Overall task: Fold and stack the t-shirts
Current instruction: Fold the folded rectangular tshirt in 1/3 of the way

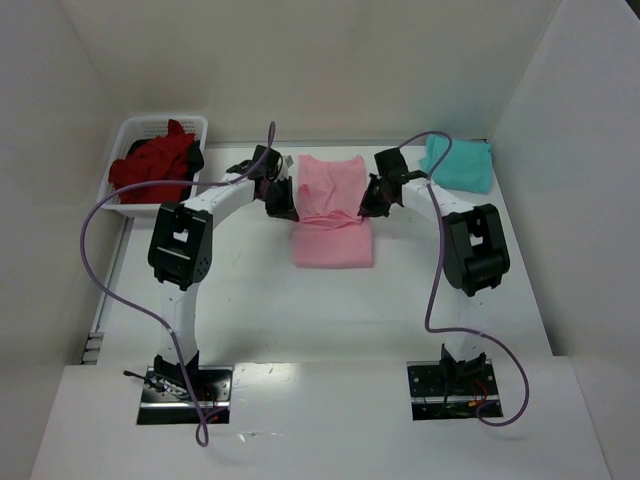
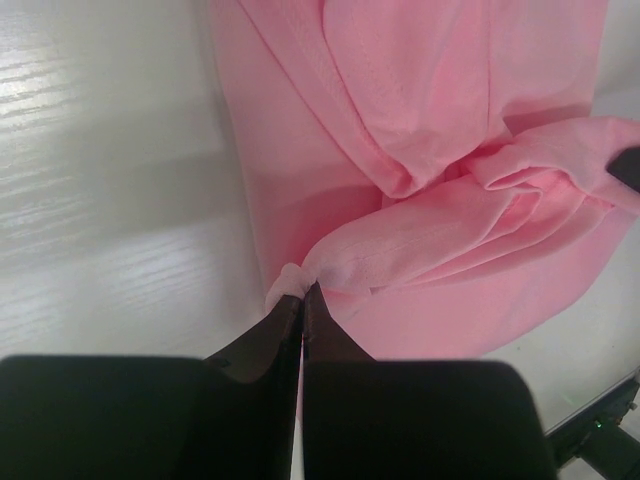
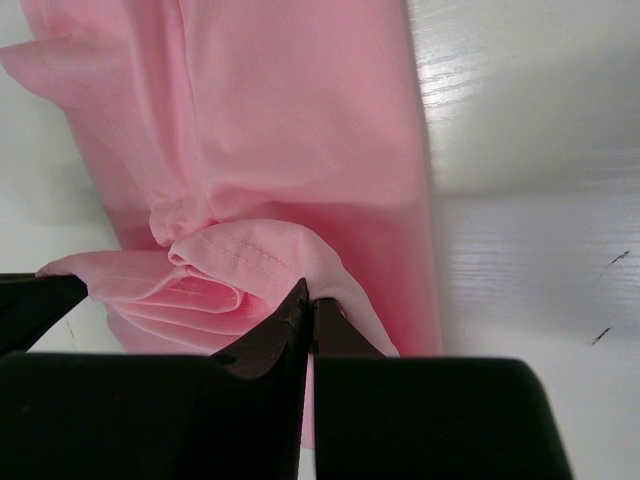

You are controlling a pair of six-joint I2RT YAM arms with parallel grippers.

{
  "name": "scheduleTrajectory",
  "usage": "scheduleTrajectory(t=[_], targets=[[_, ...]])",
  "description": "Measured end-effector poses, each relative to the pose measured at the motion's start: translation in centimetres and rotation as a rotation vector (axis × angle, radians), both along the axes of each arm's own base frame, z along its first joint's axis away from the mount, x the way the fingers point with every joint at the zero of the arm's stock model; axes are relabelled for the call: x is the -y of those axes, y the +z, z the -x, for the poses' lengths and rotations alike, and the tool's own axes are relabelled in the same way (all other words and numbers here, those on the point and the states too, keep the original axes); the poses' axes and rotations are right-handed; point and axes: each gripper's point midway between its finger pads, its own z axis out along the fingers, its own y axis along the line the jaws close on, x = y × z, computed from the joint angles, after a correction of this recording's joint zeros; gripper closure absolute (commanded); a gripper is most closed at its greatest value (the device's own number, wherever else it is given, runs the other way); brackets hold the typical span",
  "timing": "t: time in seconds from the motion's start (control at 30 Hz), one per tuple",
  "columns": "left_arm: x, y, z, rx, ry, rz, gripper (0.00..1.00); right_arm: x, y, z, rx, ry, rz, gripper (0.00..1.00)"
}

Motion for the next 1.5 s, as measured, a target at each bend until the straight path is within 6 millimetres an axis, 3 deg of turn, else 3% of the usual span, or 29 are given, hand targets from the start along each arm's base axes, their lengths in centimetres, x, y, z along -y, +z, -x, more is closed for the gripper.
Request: scheduleTrajectory(t=[0.27,0.3,0.33,0.4,0.43,0.47,0.6,0.8,0.87,0.97,1.0,1.07,1.1,1.13,1.17,1.27,1.37,1.5], targets=[[-0.2,-0.5,-1.4,0.002,0.007,0.016,0.96,0.4,-0.2,-0.5,0.007,-0.012,-0.001,0.94],[-0.2,-0.4,-1.6,0.007,0.005,0.017,0.9,0.5,-0.1,-0.6,0.008,-0.014,-0.001,0.9],[-0.1,-0.3,-1.7,0.014,0.0,0.016,0.84,0.6,-0.1,-0.6,0.01,-0.017,0.0,0.76],[-0.1,-0.2,-1.9,0.023,-0.007,0.015,0.69,0.8,-0.1,-0.8,0.013,-0.024,0.0,0.62],[-0.1,-0.1,-2.0,0.029,-0.01,0.016,0.54,0.9,-0.1,-0.9,0.016,-0.025,0.0,0.49],[-0.1,0.0,-2.1,0.035,-0.012,0.017,0.48,1.0,0.0,-1.0,0.018,-0.027,-0.002,0.41],[-0.2,0.6,-2.6,0.05,-0.01,0.023,0.34,1.1,0.2,-1.3,0.03,-0.03,-0.009,0.32],[-1.0,1.0,-3.4,0.077,-0.007,0.024,0.21,0.7,1.1,-2.3,0.079,-0.021,-0.04,0.28],[-1.4,1.2,-3.6,0.078,-0.002,0.031,0.21,0.6,1.8,-2.5,0.099,-0.019,-0.049,0.28],[-1.7,2.0,-3.8,0.097,-0.004,0.053,0.21,0.8,3.5,-2.7,0.15,-0.014,-0.063,0.39],[-1.8,2.6,-3.8,0.107,-0.008,0.064,0.24,1.0,4.2,-2.6,0.171,-0.01,-0.066,0.45],[-1.7,3.9,-3.5,0.136,-0.021,0.095,0.3,1.1,6.0,-2.2,0.221,0.007,-0.08,0.7],[-1.6,4.7,-3.1,0.157,-0.03,0.11,0.37,1.0,6.9,-1.9,0.244,0.021,-0.092,0.79],[-1.5,5.4,-2.7,0.172,-0.038,0.121,0.54,0.9,7.9,-1.6,0.269,0.035,-0.108,0.94],[-1.4,6.1,-2.2,0.185,-0.049,0.13,0.68,0.7,8.9,-1.3,0.296,0.054,-0.124,1.0],[-0.4,7.8,-0.9,0.237,-0.107,0.161,0.89,-0.1,10.2,-0.5,0.341,0.112,-0.166,1.0],[1.0,7.6,0.3,0.243,-0.172,0.197,0.93,-0.8,9.2,0.5,0.326,0.16,-0.187,1.0],[2.4,5.0,3.2,0.166,-0.224,0.226,0.95,-1.4,6.6,2.5,0.26,0.205,-0.205,1.0]])
